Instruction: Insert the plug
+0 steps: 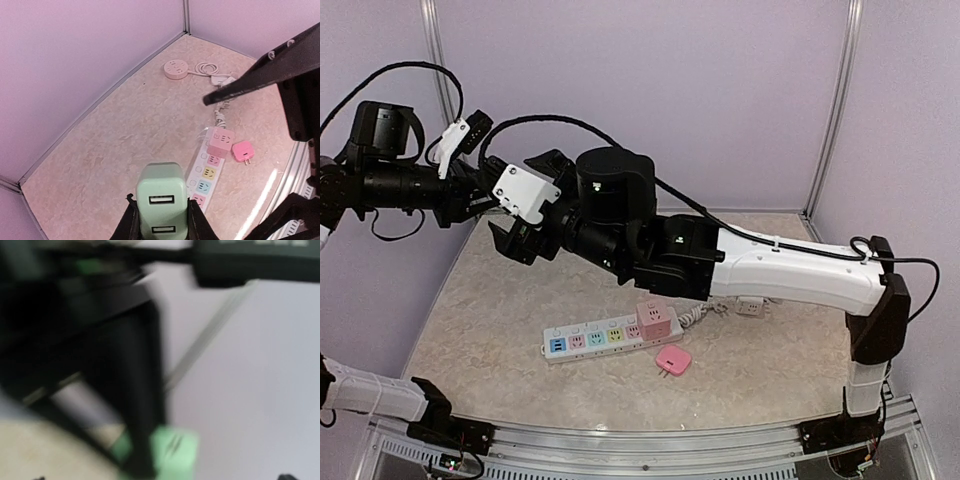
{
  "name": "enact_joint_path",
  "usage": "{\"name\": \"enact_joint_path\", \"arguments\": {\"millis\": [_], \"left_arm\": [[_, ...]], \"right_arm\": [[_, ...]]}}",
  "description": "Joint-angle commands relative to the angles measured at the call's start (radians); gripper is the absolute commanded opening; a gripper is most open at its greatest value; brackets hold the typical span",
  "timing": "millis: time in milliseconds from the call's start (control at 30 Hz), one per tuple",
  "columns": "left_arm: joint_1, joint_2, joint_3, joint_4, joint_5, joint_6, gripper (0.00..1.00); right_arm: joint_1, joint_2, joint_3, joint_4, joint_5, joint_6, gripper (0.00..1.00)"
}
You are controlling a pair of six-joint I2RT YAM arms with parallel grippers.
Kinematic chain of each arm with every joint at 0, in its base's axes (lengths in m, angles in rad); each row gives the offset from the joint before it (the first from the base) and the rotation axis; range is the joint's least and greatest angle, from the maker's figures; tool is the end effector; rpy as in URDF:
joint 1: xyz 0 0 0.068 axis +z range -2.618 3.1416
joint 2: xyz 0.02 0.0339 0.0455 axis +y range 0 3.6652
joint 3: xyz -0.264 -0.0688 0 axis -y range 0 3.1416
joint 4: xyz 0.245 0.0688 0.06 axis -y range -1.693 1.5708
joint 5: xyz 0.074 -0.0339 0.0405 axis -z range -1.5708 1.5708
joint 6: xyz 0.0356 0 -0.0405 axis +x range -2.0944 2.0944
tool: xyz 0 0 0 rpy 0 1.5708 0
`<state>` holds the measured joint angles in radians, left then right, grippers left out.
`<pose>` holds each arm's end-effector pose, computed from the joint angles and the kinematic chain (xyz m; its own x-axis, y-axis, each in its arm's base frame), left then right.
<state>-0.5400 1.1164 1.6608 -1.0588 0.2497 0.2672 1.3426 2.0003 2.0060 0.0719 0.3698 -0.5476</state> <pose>0.1474 -0.0986 0.4755 -0.2268 0.4342 -0.8718 0.7699 0.6281 0.1126 0.1214 0.4661 0.4232 0.4454 -0.2281 -0.8658 -0.6967 0.5191 -0.4952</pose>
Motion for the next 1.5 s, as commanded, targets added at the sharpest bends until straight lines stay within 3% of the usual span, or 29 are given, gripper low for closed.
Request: {"name": "enact_joint_path", "arguments": {"millis": [0,133,300,500,667,967,1167,1467], "left_arm": [[-0.022,-0.012,-0.019,-0.050,-0.173,0.136,0.00],[-0.084,-0.013,-0.015,-0.155,-0.165,0.235,0.00],[-0.144,-0.043,-0.067,-0.209,-0.156,0.292,0.00],[-0.164,0.011,-0.184,-0.216,-0.211,0.319,0.00],[-0.167,0.077,-0.252,-0.129,-0.200,0.321,0.00],[-0.176,0.081,-0.336,-0.039,-0.136,0.378,0.00],[-0.206,0.164,-0.382,0.014,-0.075,0.303,0.00],[-0.239,0.098,-0.683,0.362,0.036,0.244,0.00]], "right_arm": [[-0.041,-0.134,0.005,-0.444,-0.278,0.202,1.00],[-0.116,-0.241,-0.079,-0.563,-0.552,0.260,0.99],[-0.241,-0.313,-0.188,-0.493,-0.770,0.376,0.95],[-0.286,-0.368,-0.343,-0.416,-0.607,0.496,0.94],[-0.295,-0.449,-0.501,-0.388,-0.502,0.596,0.94],[-0.404,-0.572,-0.774,-0.308,-0.519,0.660,0.95],[-0.447,-0.620,-0.872,-0.322,-0.512,0.667,0.95],[-0.474,-0.597,-0.944,-0.342,-0.478,0.699,0.97]]}}
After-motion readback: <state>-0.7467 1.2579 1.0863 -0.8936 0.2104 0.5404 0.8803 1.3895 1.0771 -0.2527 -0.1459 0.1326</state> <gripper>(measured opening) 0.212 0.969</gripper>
